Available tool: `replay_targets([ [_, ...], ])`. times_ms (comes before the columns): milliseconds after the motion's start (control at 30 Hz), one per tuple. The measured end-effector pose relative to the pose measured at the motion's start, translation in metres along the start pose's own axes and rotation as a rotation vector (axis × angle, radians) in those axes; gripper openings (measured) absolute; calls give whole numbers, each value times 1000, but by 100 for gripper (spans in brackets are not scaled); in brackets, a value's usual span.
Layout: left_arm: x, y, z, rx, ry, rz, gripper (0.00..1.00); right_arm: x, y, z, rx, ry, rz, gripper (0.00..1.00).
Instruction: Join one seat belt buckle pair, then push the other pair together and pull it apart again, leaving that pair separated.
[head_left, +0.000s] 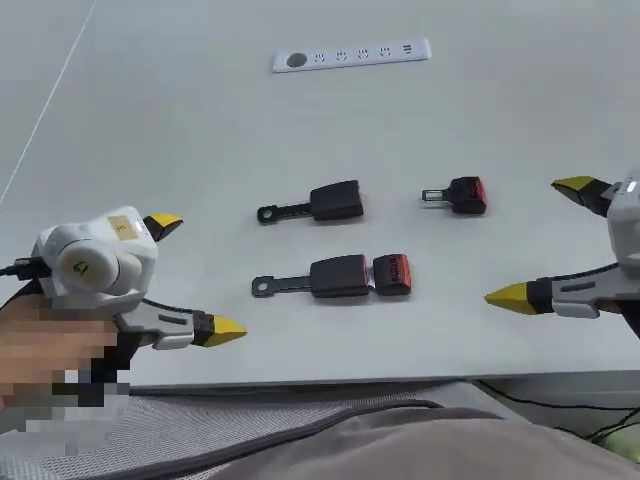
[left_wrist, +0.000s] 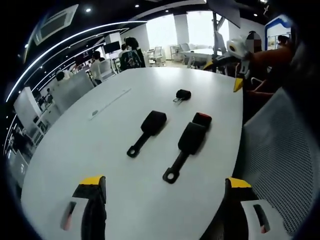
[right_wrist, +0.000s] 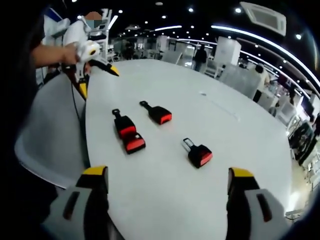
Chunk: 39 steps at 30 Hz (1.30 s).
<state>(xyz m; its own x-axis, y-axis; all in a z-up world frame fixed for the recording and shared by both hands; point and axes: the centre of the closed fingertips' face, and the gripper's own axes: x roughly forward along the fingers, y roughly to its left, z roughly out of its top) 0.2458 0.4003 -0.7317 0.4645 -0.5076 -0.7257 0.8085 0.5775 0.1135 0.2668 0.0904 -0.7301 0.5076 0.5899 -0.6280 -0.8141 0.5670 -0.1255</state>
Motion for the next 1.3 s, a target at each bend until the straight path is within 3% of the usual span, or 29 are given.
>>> replay_targets([
  [667, -1, 0, 9, -16, -20, 27, 100, 0, -1, 6, 24, -15, 4, 100],
  [1300, 4, -3, 11, -16, -18, 16, 100, 0, 5, -6, 77, -9, 3, 100],
])
